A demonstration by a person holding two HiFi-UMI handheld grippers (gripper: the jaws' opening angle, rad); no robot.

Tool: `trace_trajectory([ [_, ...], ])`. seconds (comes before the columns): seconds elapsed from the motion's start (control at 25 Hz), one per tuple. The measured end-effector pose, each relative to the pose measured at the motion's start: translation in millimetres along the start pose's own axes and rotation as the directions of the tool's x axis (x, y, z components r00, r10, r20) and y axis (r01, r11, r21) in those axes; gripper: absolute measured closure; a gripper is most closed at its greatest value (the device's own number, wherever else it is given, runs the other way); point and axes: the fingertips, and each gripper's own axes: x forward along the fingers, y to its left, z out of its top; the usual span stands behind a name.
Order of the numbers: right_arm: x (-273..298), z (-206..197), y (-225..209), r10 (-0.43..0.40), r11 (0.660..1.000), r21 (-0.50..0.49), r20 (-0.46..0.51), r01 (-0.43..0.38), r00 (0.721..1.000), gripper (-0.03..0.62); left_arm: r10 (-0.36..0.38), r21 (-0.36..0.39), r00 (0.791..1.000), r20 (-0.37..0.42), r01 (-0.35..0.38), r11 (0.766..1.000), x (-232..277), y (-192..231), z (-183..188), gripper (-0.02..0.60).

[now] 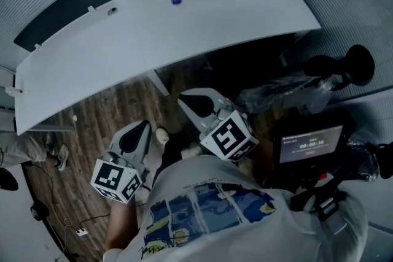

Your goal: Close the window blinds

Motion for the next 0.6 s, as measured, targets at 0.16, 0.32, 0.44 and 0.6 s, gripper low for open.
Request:
trace_trajectory([
  [0.16,2.9,5.5,1.7,0.009,1.000,-0.016,0.013,-0.009,1.000,0.591,0.018,0.006,1.000,0.005,-0.018,1.000,-5.0,1.4,2.4,0.574],
  [0.32,4.0,7.1,2.9,0.012,1.000,-0.027,0.015,-0.012,1.000,0.591,0.027,0.009,1.000,0.013,-0.027,1.000,-8.4,2.5,3.2,0.574],
  [0.44,13.0,15.8,2.5,0.013,0.999,-0.035,0.008,-0.013,1.000,0.591,0.030,0.006,0.999,0.013,-0.031,1.000,-13.6,13.3,7.5,0.574],
  [0.6,47.3,35.4,2.7,0.017,0.999,-0.033,-0.010,-0.017,1.000,0.591,0.029,-0.007,1.000,0.001,-0.029,1.000,-23.6,49.9,13.9,0.574],
])
